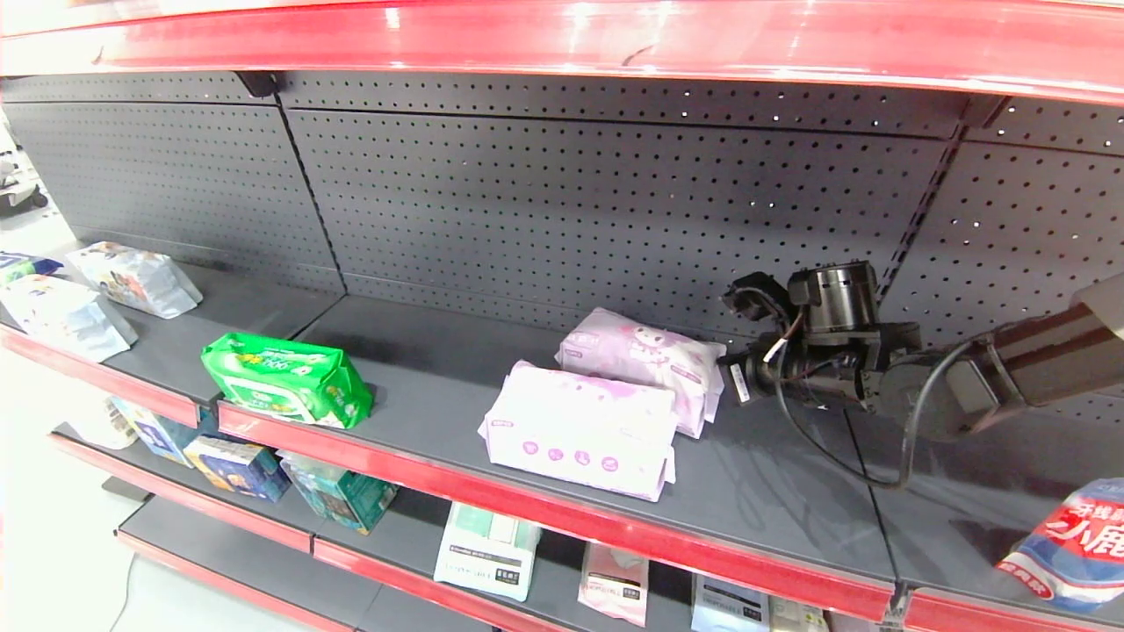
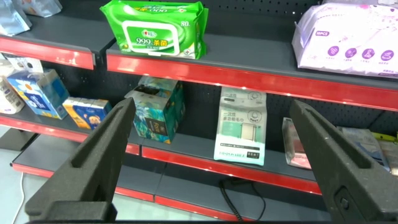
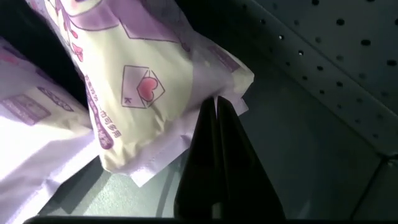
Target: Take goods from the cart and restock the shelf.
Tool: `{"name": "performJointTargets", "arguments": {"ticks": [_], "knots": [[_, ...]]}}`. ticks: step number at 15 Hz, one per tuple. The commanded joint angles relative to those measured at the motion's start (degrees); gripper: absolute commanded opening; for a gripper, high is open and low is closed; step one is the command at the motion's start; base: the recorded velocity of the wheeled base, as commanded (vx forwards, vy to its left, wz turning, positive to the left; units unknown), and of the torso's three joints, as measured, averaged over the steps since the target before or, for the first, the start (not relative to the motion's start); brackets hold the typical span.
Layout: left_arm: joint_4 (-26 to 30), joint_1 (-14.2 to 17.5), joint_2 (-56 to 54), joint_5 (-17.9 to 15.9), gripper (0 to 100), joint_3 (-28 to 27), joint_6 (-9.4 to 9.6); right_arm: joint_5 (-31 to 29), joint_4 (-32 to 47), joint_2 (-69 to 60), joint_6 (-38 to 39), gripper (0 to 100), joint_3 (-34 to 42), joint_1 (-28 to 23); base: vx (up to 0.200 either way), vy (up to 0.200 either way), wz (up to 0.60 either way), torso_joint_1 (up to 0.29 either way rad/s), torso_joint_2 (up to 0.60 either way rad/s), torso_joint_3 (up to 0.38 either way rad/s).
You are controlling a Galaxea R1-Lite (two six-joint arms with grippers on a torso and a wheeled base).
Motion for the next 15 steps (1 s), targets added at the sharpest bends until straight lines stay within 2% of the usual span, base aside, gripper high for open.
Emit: {"name": "performJointTargets", "arguments": {"ticks": [1, 15], "knots": [[-0.01, -0.01, 0.06, 0.0, 100, 0.0, -0.01, 0.01, -0.03, 0.66, -0.02, 0, -0.62, 0.05, 0.0, 0.0, 0.0, 0.0, 0.0, 0.0], [-0.01, -0.01, 0.06, 0.0, 100, 0.0, -0.01, 0.09, -0.03, 3.04, -0.02, 0, -4.75, 0.76, 0.0, 0.0, 0.0, 0.0, 0.0, 0.0]]}}
